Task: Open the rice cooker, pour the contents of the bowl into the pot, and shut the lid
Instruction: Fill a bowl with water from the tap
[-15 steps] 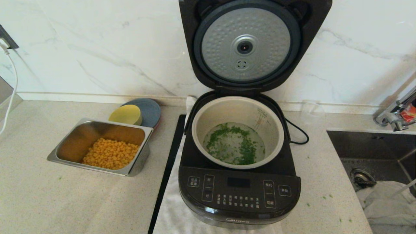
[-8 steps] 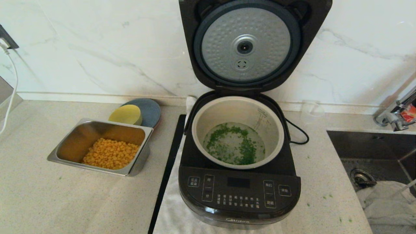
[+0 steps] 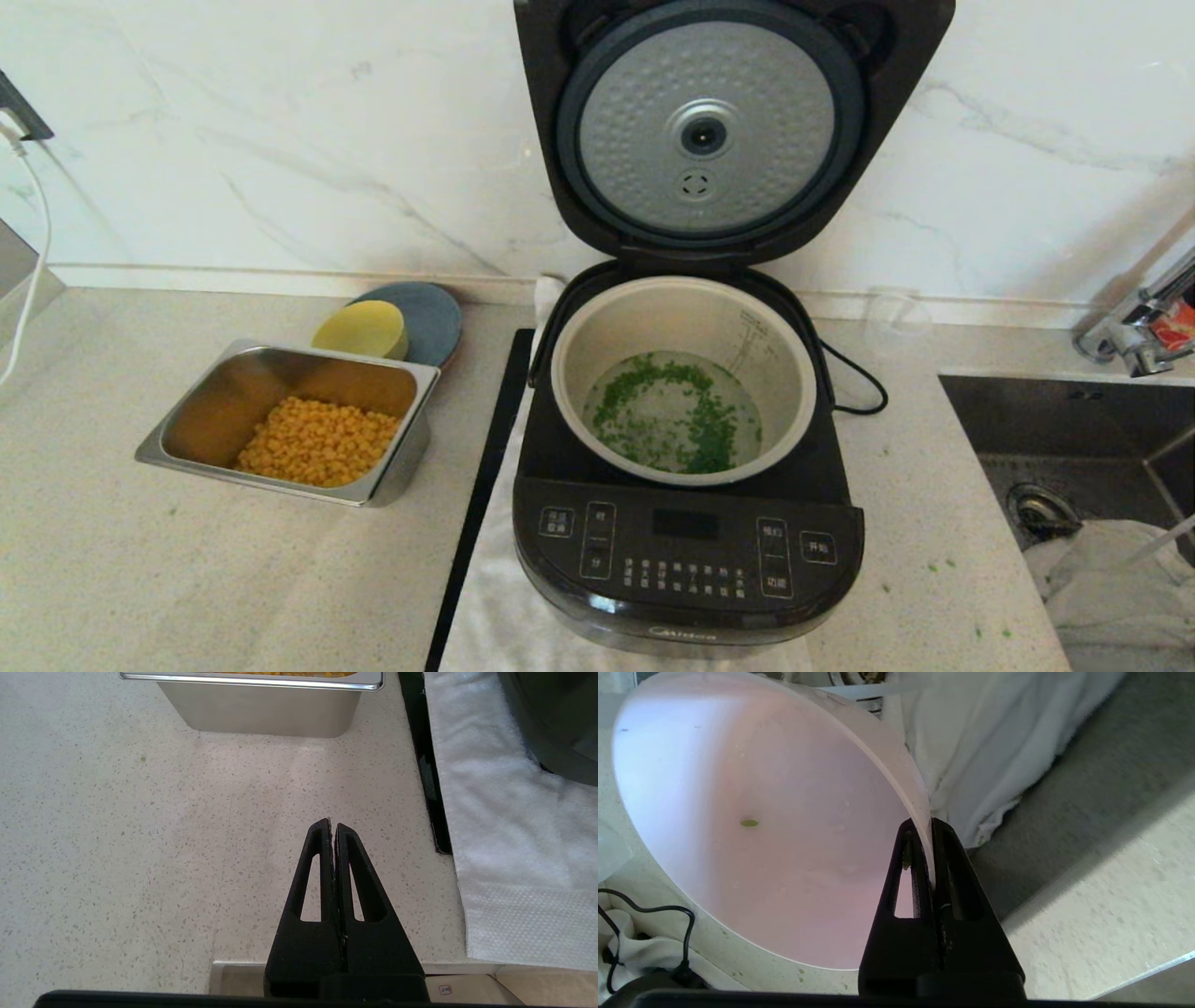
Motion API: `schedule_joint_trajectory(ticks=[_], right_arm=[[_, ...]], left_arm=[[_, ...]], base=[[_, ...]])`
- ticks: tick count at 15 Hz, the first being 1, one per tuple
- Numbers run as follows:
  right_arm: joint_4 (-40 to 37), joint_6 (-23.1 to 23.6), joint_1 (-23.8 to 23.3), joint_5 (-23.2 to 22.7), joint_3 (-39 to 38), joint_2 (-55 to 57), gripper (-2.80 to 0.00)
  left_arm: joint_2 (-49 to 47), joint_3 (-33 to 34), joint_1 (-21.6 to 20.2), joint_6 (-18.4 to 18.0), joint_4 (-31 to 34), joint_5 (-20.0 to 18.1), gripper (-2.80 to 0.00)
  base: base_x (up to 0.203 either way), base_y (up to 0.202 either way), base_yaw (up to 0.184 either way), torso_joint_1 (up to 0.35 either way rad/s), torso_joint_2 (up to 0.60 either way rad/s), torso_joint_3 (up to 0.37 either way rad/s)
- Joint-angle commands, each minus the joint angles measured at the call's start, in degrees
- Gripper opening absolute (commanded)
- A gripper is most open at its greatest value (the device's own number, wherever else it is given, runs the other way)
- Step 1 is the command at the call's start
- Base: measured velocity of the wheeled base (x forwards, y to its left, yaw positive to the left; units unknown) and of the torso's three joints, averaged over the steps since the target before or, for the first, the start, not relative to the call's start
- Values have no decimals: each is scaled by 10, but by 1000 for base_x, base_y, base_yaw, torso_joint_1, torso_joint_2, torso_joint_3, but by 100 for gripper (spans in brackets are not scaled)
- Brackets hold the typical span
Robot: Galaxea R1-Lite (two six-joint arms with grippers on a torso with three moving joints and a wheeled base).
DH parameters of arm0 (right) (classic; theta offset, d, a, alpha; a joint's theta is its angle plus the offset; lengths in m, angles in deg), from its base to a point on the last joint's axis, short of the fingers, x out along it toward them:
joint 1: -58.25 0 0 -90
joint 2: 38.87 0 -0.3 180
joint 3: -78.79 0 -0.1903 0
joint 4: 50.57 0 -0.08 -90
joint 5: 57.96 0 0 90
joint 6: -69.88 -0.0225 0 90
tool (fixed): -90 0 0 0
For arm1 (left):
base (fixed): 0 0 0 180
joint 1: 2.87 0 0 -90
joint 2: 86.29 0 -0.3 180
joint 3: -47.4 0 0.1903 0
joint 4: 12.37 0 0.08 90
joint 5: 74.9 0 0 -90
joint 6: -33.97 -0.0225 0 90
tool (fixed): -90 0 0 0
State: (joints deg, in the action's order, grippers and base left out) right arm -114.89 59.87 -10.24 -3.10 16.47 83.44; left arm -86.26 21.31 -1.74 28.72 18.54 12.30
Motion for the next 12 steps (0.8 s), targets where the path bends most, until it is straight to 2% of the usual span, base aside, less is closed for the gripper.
schedule_joint_trajectory(ticks=[1, 6, 12], right_arm=[[-2, -15, 7, -2, 20, 14, -280], [-3, -41, 17, -1, 73, 46, -280], [-2, -96, 37, 15, 129, 77, -280]], left_arm=[[1, 0, 0, 0, 1, 0, -280], [1, 0, 0, -1, 0, 0, -280], [1, 0, 0, 0, 1, 0, -280]], base=[[0, 0, 0, 0, 0, 0], [0, 0, 0, 0, 0, 0], [0, 0, 0, 0, 0, 0]])
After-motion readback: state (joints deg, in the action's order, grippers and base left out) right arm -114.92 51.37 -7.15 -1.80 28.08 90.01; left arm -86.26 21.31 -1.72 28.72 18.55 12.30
